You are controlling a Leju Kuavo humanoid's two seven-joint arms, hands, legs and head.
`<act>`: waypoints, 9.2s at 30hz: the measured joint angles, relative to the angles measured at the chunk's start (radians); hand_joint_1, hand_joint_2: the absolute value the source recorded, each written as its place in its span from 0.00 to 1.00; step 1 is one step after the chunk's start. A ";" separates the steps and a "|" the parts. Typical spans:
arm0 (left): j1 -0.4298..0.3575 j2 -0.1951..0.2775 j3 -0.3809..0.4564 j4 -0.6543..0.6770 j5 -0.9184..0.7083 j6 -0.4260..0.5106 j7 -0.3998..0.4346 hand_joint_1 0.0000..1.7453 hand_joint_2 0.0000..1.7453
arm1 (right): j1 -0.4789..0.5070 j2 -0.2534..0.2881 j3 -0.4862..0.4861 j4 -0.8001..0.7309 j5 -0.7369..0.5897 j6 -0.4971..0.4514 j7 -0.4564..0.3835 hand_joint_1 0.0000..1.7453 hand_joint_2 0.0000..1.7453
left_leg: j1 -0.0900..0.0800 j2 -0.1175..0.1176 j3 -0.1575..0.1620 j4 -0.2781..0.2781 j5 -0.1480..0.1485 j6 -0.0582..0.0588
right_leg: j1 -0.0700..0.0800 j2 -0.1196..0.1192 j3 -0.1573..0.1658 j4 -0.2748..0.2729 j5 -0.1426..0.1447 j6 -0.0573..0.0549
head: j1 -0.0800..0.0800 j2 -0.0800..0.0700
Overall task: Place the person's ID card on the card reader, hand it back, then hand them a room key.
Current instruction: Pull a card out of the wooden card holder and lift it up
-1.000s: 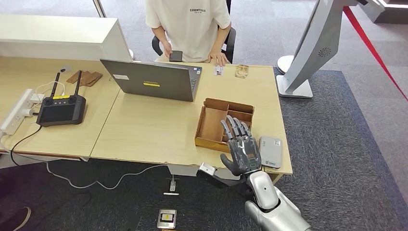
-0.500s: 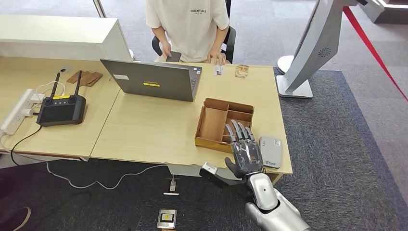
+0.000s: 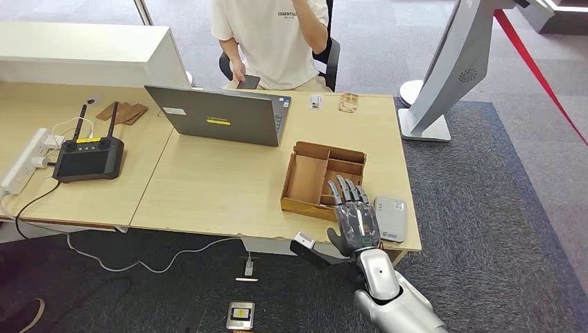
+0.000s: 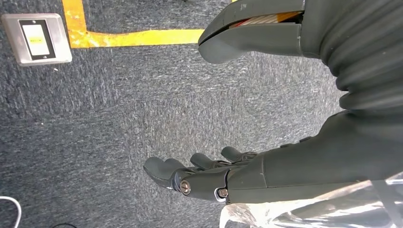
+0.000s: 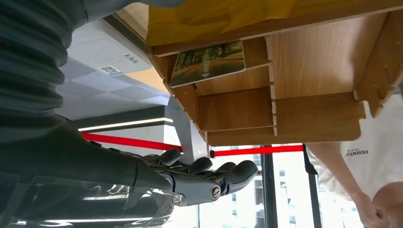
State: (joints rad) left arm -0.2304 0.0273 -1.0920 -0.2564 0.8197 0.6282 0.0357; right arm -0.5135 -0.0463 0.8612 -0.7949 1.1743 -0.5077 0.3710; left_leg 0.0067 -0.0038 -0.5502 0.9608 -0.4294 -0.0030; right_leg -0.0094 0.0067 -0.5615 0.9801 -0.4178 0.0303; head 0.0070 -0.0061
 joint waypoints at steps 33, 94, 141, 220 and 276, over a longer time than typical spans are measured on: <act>-0.012 -0.001 -0.017 0.000 -0.014 -0.003 0.015 0.00 1.00 | -0.047 0.022 -0.017 0.130 -0.042 -0.015 0.006 0.00 1.00 | 0.000 0.000 0.000 0.000 0.000 0.000 | 0.000 0.000 0.000 0.000 0.000 0.000 | 0.000 0.000; -0.019 -0.009 -0.039 0.000 -0.018 -0.003 0.023 0.00 1.00 | -0.058 0.054 -0.042 0.134 -0.055 -0.010 -0.016 1.00 1.00 | 0.000 0.000 0.000 0.000 0.000 0.000 | 0.000 0.000 0.000 0.000 0.000 0.000 | 0.000 0.000; -0.039 -0.017 -0.065 0.000 0.002 -0.006 0.028 0.00 1.00 | -0.080 0.001 -0.118 -0.087 -0.195 0.025 -0.180 0.00 1.00 | 0.000 0.000 0.000 0.000 0.000 0.000 | 0.000 0.000 0.000 0.000 0.000 0.000 | 0.000 0.000; -0.027 -0.009 -0.082 0.000 0.034 -0.003 0.019 0.00 1.00 | -0.032 0.031 0.025 0.150 -0.093 -0.021 -0.056 0.00 1.00 | 0.000 0.000 0.000 0.000 0.000 0.000 | 0.000 0.000 0.000 0.000 0.000 0.000 | 0.000 0.000; -0.034 -0.009 -0.092 0.000 0.036 -0.003 0.023 0.00 1.00 | -0.074 0.071 0.015 0.239 -0.101 -0.011 -0.075 1.00 1.00 | 0.000 0.000 0.000 0.000 0.000 0.000 | 0.000 0.000 0.000 0.000 0.000 0.000 | 0.000 0.000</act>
State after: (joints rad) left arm -0.2641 0.0183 -1.1840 -0.2560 0.8553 0.6249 0.0589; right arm -0.5874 0.0252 0.8766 -0.5558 1.0732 -0.5188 0.2963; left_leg 0.0065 -0.0037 -0.5498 0.9609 -0.4294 -0.0030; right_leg -0.0095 0.0068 -0.5610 0.9799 -0.4177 0.0306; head 0.0070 -0.0061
